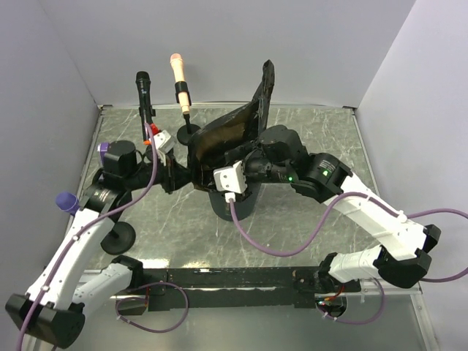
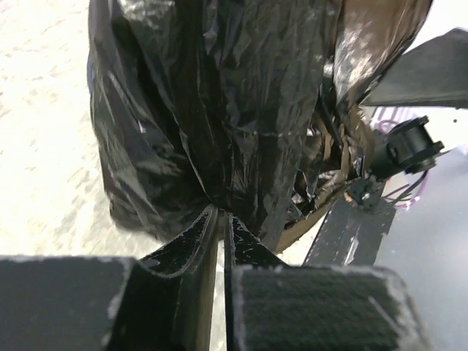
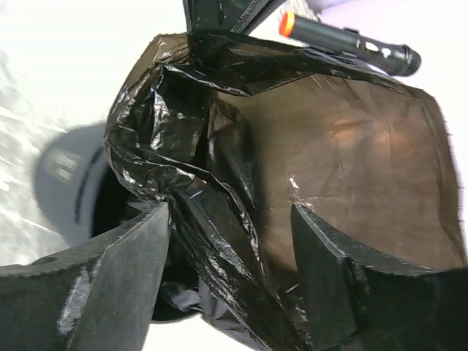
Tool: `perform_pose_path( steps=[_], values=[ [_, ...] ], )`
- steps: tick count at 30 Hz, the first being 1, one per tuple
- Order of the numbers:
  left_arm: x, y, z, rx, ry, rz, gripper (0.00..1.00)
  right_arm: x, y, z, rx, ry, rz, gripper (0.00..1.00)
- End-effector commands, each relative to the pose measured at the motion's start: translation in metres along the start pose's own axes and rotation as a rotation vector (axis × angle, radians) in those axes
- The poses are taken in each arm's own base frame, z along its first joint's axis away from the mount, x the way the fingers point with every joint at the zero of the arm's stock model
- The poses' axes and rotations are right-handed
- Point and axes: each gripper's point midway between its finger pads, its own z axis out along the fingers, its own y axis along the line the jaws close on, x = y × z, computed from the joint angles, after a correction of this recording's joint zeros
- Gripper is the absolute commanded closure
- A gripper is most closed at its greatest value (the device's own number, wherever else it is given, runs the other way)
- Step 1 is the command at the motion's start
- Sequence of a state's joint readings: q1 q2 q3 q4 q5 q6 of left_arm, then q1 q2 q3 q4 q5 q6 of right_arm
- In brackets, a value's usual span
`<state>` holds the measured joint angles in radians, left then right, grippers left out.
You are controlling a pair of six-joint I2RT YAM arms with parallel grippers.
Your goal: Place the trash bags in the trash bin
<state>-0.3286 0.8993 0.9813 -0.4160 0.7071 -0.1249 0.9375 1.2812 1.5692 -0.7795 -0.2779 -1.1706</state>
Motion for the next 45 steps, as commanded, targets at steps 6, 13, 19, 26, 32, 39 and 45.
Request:
perform_pose_path(
  steps=[6,13,19,26,32,39,45],
  values=[
    [-0.054,-0.008,0.025,0.143,-0.135,0.003,0.90,0.024,0.000,-0.007,0.014,0.130,-0.118,0.59],
    [-0.079,-0.013,0.050,0.232,-0.169,0.022,0.93,0.028,-0.006,-0.032,0.059,0.150,0.020,1.00],
    [-0.093,-0.044,0.081,0.345,-0.178,0.057,0.99,0.024,-0.026,-0.078,0.210,0.121,0.144,1.00],
    [-0.088,-0.056,0.107,0.405,-0.144,0.062,0.91,0.041,0.002,-0.097,0.238,0.137,0.211,1.00],
    [-0.124,-0.045,0.059,0.262,-0.191,0.236,0.44,0.051,0.004,-0.087,0.251,0.140,0.281,1.00],
    [-0.116,-0.043,-0.015,0.128,-0.149,0.461,0.34,0.057,-0.011,-0.073,0.287,0.154,0.346,1.00],
    [-0.055,-0.044,-0.010,0.221,-0.059,0.527,0.54,0.052,-0.026,-0.063,0.306,0.121,0.396,1.00]
  ],
)
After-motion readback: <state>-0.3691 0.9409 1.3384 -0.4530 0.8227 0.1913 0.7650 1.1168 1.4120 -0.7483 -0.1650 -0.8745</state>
